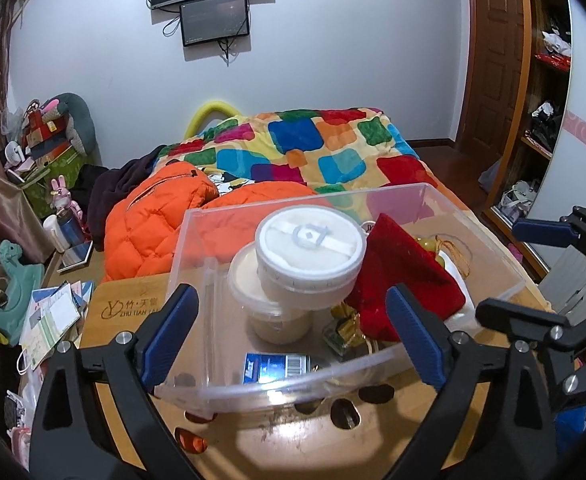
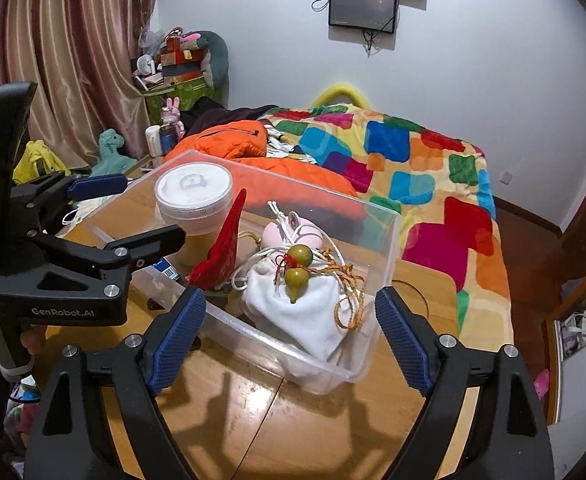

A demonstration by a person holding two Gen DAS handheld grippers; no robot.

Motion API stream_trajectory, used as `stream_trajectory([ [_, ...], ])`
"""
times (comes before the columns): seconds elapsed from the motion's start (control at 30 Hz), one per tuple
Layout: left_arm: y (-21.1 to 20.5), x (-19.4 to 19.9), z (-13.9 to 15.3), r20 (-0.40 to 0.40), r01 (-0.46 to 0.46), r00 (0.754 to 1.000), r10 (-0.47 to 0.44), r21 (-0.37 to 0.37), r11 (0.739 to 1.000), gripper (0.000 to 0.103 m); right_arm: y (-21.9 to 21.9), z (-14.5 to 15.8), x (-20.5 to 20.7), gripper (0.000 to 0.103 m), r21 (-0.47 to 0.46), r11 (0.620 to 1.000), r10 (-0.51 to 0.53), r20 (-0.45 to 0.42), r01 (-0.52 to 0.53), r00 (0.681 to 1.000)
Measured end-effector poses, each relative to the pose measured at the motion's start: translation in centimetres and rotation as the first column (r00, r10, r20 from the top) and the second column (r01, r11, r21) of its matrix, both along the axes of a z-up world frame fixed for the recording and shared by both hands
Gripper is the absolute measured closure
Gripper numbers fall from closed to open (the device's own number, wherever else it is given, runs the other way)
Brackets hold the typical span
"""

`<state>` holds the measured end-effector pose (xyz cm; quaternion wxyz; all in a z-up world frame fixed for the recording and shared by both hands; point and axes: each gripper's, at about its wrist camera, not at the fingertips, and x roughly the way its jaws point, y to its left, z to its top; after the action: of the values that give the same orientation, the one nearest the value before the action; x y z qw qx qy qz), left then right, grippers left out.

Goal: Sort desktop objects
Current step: 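Release the gourd charm and white container into the box with both tools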

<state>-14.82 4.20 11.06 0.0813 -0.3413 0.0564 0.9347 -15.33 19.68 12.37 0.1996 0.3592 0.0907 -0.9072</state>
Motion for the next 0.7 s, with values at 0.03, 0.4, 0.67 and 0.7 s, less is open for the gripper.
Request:
stream_trajectory([
  [0.03, -0.1, 0.2, 0.0, 0.000, -0.003, 1.000, 0.003, -0.002, 1.000, 0.007, 0.1, 0.1, 0.2, 0.017, 0.002, 1.000, -0.006, -0.007, 0.006, 1.000],
  [0.4, -0.8, 2.4, 0.2, -0.017, -0.029, 0.999, 0.029, -0.010, 1.000, 0.005, 0.4, 1.3, 2.4, 0.004, -0.003, 0.999, -0.053, -0.078, 0.053, 0.996],
  [0.67, -1.5, 4.8, 1.2, -0.087, -0.094, 0.992, 0.093, -0.002, 0.996, 0.004, 1.2, 2.1, 4.1, 0.001, -0.026, 0.988, -0.156, -0.141, 0.154, 0.978],
  [0.7, -1.4, 5.2, 1.3, -0.098, -0.098, 0.991, 0.097, -0.005, 0.995, 0.004, 1.3, 2.2, 4.2, 0.001, -0.027, 0.986, -0.169, -0.146, 0.166, 0.975],
])
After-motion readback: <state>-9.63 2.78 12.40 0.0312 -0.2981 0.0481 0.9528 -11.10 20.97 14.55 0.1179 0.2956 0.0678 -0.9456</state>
